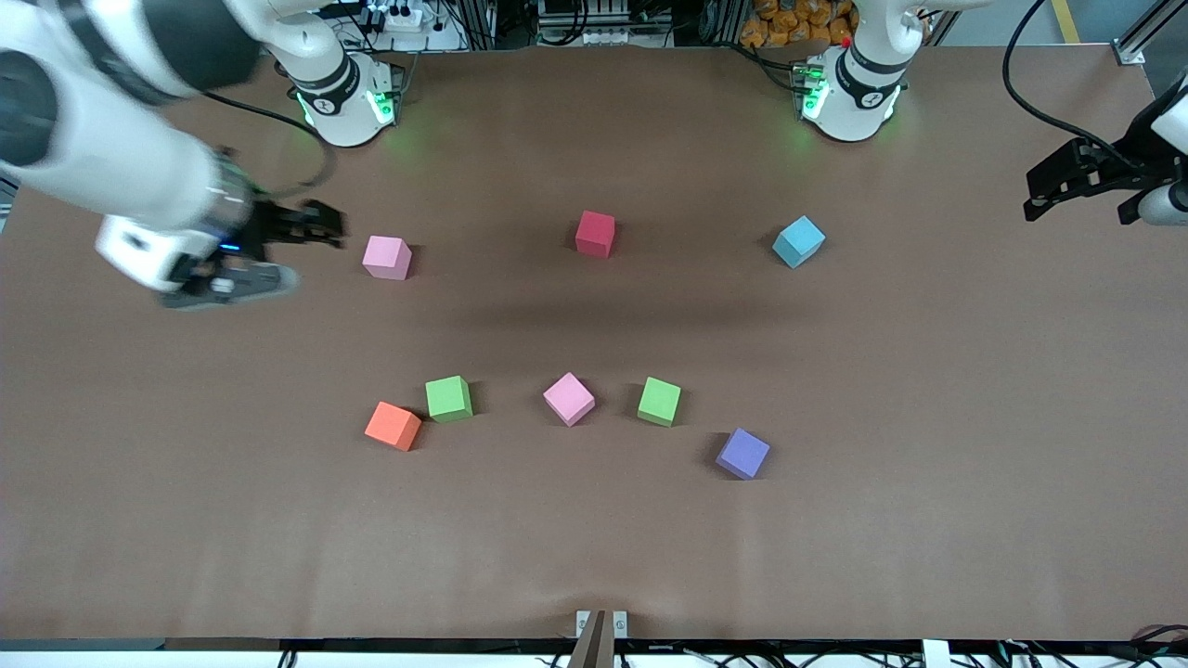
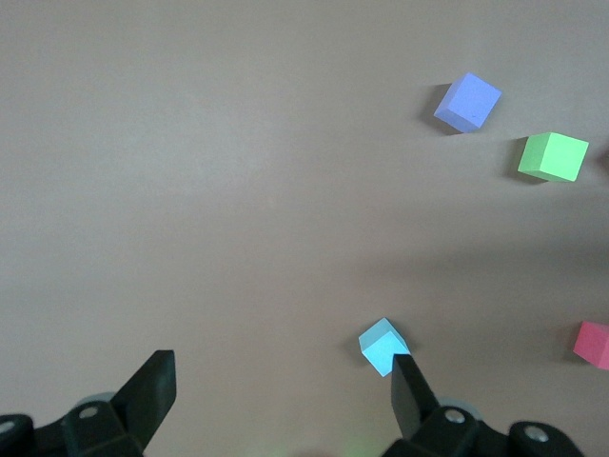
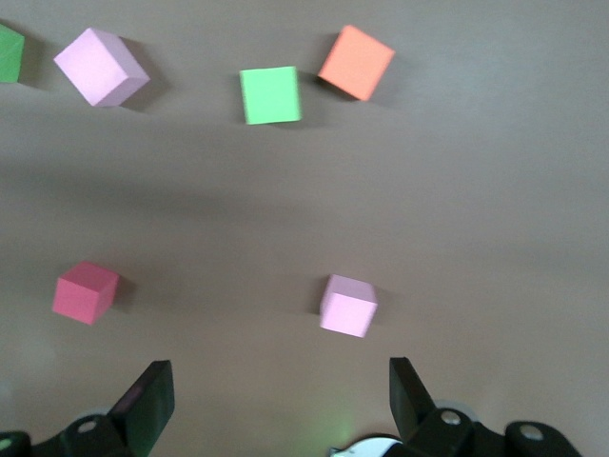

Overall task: Arrange blocks into number 1
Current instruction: 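Grasp the red cube with the right gripper while the left gripper reaches the green cube, then lift the red cube with the right gripper while the left gripper grasps the green cube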

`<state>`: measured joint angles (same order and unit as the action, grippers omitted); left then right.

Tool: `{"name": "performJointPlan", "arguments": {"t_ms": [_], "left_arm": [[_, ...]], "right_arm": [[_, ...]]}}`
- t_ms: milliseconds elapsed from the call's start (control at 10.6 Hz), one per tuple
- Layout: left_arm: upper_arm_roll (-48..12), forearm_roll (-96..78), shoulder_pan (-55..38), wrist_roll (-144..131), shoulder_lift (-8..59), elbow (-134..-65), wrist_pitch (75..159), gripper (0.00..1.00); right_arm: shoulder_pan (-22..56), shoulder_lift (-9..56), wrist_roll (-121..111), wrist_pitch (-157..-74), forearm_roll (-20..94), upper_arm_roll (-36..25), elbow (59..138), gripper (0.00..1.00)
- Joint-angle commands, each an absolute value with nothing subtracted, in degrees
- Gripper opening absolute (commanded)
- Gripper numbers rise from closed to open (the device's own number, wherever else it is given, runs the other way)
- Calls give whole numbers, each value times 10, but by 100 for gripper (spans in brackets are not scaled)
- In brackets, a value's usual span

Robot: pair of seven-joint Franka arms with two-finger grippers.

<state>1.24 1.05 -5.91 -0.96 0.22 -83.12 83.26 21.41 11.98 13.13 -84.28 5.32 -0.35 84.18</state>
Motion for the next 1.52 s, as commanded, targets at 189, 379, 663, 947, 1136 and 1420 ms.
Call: {"name": "performJointPlan", "arguments": {"t_ms": [189,379,663,947,1136,1420], "left_arm": [[11,-70,-64,-9,56,-839,864,100],[-10,-80,-100,-36,110,-820,916,100],[-47,-118,-130,-218,190,-807,1052,100],[-48,-197,-170,-365,262,-766,1136,100],[-44,-223,-205,-457,293,-766,1210,100],[-44,-242,-228,-543,347,-753,1286,100]], "right_arm": [[368,153,340,-1075,61,-5,985,100],[419,193,414,-1133,60,-5,1005,100],[454,247,516,-1187,61,11,1008,100],[454,251,562,-1320,64,51,1097,100],[454,256,584,-1338,64,67,1105,100],[462,265,617,-1373,65,88,1117,100]]}}
